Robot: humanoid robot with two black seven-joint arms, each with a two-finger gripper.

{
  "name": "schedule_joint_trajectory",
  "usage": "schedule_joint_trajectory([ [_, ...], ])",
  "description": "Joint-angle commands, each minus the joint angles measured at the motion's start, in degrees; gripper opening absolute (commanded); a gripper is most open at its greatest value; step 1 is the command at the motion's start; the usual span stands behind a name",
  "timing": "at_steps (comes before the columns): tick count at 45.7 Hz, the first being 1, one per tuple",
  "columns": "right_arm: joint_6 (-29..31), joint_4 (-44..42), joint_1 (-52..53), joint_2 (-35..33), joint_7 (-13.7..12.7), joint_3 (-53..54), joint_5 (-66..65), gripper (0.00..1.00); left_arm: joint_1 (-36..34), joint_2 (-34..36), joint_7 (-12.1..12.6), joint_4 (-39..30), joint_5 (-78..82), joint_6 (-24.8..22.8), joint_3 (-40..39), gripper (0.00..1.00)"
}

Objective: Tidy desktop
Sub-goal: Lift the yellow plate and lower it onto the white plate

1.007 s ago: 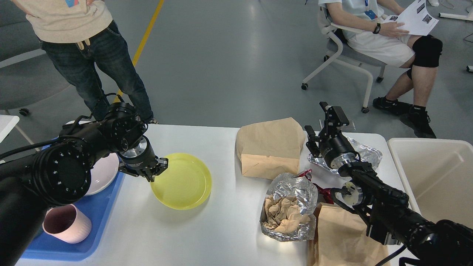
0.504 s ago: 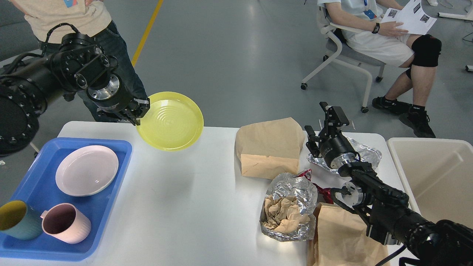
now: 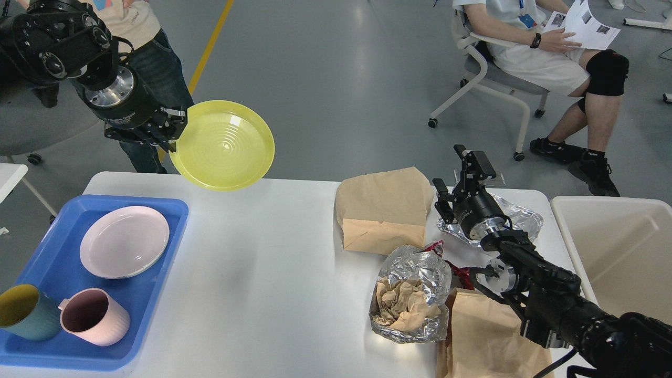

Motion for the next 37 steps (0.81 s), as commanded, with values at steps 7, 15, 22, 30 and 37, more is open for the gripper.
schedule_joint_trajectory([
  [7, 0.0, 0.0, 0.0, 0.0, 0.0, 0.0, 0.0, 1.00, 12.0, 1.4, -3.7, 7.5, 0.2, 0.0, 0.2, 0.00],
  [15, 0.0, 0.0, 0.1, 0.0, 0.0, 0.0, 0.0, 1.00, 22.7, 1.9, -3.9, 22.1, -0.1, 0.0, -0.9, 0.00],
  [22, 0.0, 0.0, 0.1, 0.0, 0.1, 0.0, 0.0, 1.00, 31.1, 1.4, -3.9, 33.2, -0.1, 0.0, -3.8, 0.00],
  [30, 0.0, 0.0, 0.1, 0.0, 0.1, 0.0, 0.0, 1.00, 37.0, 1.5, -4.0, 38.2, -0.1, 0.0, -5.8, 0.00],
  [37, 0.0, 0.0, 0.0, 0.0, 0.0, 0.0, 0.0, 1.00, 41.3, 1.4, -3.9, 41.3, -0.2, 0.0, -6.0, 0.00],
])
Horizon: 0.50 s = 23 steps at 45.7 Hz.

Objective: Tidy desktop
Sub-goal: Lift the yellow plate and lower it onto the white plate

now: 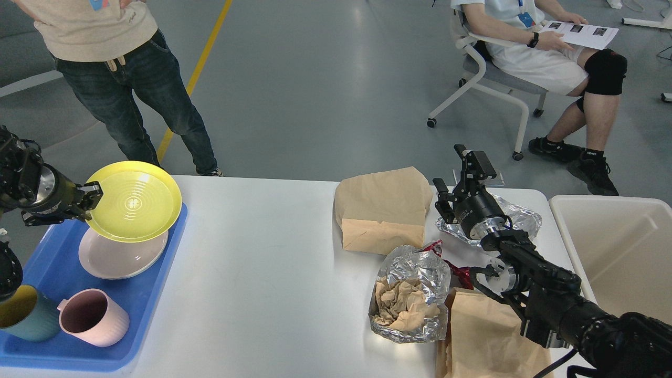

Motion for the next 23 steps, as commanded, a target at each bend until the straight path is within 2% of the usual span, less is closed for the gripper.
schedule_joint_trajectory([
  [1, 0.0, 0.0, 0.0, 0.0, 0.0, 0.0, 0.0, 1.00, 3.4, -0.1, 0.2, 2.4, -0.1, 0.0, -0.2, 0.00],
  [9, 0.0, 0.0, 0.0, 0.0, 0.0, 0.0, 0.0, 1.00, 5.9, -1.0, 0.7, 3.9, 0.0, 0.0, -0.5, 0.00],
  [19, 0.0, 0.0, 0.0, 0.0, 0.0, 0.0, 0.0, 1.00, 7.4, -2.3, 0.8, 4.7, 0.3, 5.3, -0.6, 0.00],
  [23, 0.0, 0.0, 0.0, 0.0, 0.0, 0.0, 0.0, 1.00, 7.8, -2.5, 0.9, 4.7, 0.3, 6.0, -0.6, 0.00],
])
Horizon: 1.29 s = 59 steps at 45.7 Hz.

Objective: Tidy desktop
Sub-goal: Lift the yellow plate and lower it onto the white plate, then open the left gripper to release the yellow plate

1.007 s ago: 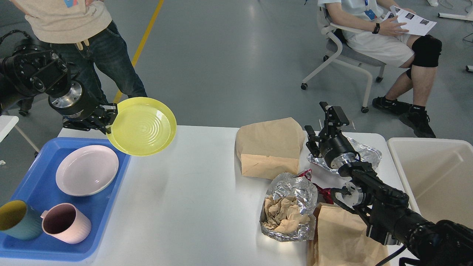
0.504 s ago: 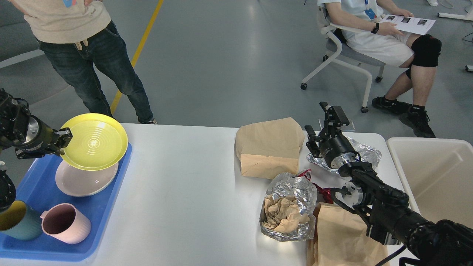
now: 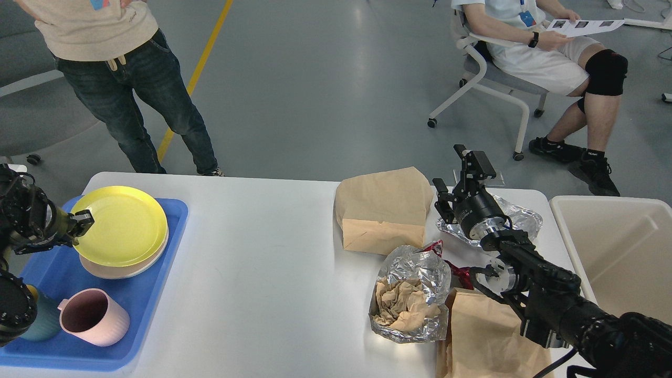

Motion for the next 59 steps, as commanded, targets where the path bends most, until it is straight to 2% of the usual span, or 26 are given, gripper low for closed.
schedule_joint_trajectory([
  [1, 0.0, 0.0, 0.0, 0.0, 0.1, 0.0, 0.0, 1.00, 0.5, -0.3, 0.1, 0.0, 0.1, 1.2, 0.0, 0.00],
  [13, 0.0, 0.0, 0.0, 0.0, 0.0, 0.0, 0.0, 1.00, 1.2, -0.7, 0.0, 0.0, 0.1, 1.5, -0.4, 0.00],
  [23, 0.0, 0.0, 0.0, -0.1, 0.0, 0.0, 0.0, 1.00, 1.2, -1.0, 0.0, 0.0, 0.1, 1.5, -0.4, 0.13],
  [33, 0.0, 0.0, 0.0, 0.0, 0.1, 0.0, 0.0, 1.00, 1.2, -0.8, 0.0, 0.0, 0.2, 4.0, -0.4, 0.37],
  [43, 0.0, 0.0, 0.0, 0.0, 0.1, 0.0, 0.0, 1.00, 0.6, -0.4, -0.5, -0.1, -0.2, 7.4, -0.6, 0.69],
  [48, 0.0, 0.0, 0.0, 0.0, 0.1, 0.0, 0.0, 1.00, -1.3, -0.8, -0.8, -0.1, -0.2, 10.7, -5.1, 0.86],
  [52, 0.0, 0.0, 0.0, 0.0, 0.0, 0.0, 0.0, 1.00, -4.4, -2.1, 0.2, -0.5, 0.1, 12.4, -10.6, 0.92],
  [59, 0.0, 0.0, 0.0, 0.0, 0.0, 0.0, 0.0, 1.00, -8.8, -4.1, -0.2, -0.7, 0.2, 11.5, -17.9, 0.94],
])
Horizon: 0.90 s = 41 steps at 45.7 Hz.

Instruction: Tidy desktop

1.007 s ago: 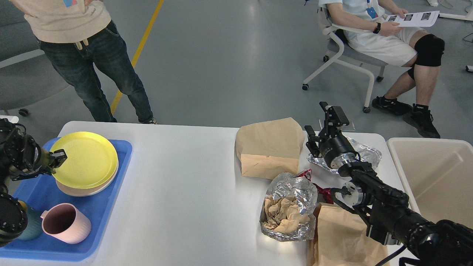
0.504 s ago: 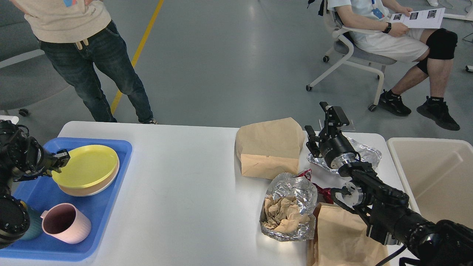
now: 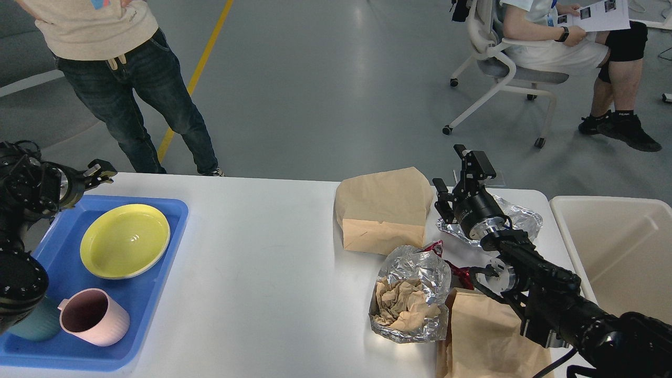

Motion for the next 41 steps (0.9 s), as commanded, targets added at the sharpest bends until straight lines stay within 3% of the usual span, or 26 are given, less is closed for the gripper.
schedule_joint_trajectory([
  [1, 0.0, 0.0, 0.0, 0.0, 0.0, 0.0, 0.0, 1.00, -3.8, -1.3, -0.9, -0.3, 0.0, -0.5, -6.3, 0.95],
  [12, 0.0, 0.0, 0.0, 0.0, 0.0, 0.0, 0.0, 1.00, -2.7, -9.1, -1.0, -0.4, -0.1, 0.1, -24.2, 0.96],
  [19, 0.0, 0.1, 0.0, 0.0, 0.1, 0.0, 0.0, 1.00, -2.4, -11.2, -1.1, -0.4, -0.4, -0.2, -32.4, 0.96],
  [34, 0.0, 0.0, -0.1, 0.0, 0.0, 0.0, 0.0, 1.00, 0.1, -16.5, -1.1, -0.3, -10.8, 0.7, -58.7, 0.96],
  [41, 0.0, 0.0, -0.1, 0.0, 0.0, 0.0, 0.0, 1.00, 1.5, -17.5, -3.6, -0.3, -17.0, 2.6, -68.8, 0.96],
])
